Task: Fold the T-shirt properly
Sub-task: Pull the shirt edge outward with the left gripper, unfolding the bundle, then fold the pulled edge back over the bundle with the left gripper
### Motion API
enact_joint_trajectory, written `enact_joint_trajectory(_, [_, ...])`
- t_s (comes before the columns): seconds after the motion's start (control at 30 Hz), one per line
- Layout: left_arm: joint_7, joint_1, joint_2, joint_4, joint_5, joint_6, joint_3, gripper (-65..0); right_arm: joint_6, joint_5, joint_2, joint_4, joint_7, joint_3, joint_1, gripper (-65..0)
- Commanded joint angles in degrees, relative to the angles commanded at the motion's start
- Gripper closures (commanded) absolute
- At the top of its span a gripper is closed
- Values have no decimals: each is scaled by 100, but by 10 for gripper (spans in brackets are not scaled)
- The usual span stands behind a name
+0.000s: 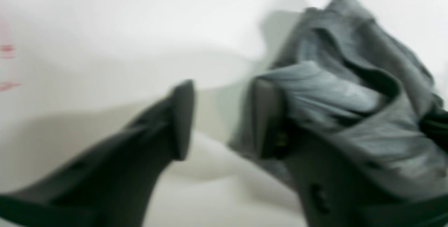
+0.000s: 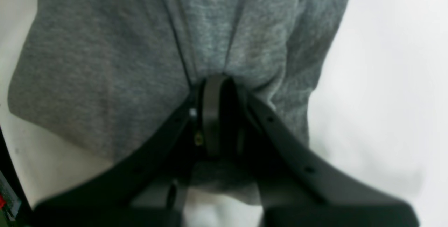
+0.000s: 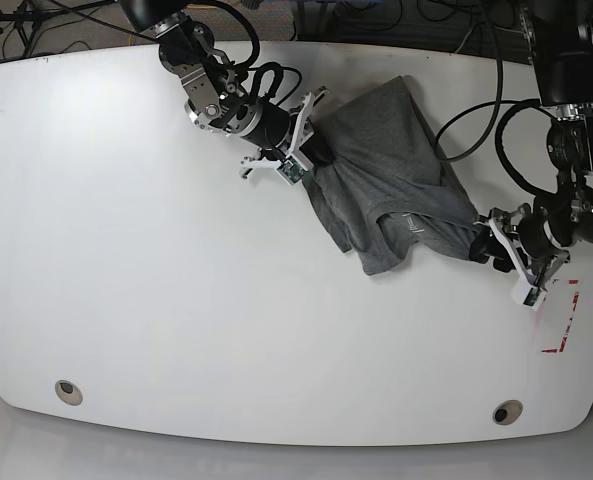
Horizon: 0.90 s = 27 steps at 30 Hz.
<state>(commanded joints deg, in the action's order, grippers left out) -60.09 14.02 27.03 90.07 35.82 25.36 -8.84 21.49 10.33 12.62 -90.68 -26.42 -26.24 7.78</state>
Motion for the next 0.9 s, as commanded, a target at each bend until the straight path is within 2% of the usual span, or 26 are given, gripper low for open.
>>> enact_joint_trajectory(0.27, [0, 360, 211, 18, 18, 0, -26, -360, 0, 0, 0, -352, -35, 0, 0, -51])
enact_joint_trajectory(0.37, [0, 334, 237, 264, 62, 0, -88, -360, 0, 0, -9, -580, -299, 0, -18, -51])
enact_joint_trajectory(0.53, [-149, -141, 176, 835, 589, 0, -185, -360, 0, 0, -9, -1055, -615, 9, -79, -51])
enact_joint_trajectory(0.7, [-448, -589, -316, 1512, 1073, 0, -202, -360, -26, 0, -18, -1486, -765, 9, -105, -51])
enact_joint_trajectory(0.9, [-695, -1424, -1029, 2127, 1125, 0, -176, -360, -448, 70, -18, -1811, -791, 9, -237, -51])
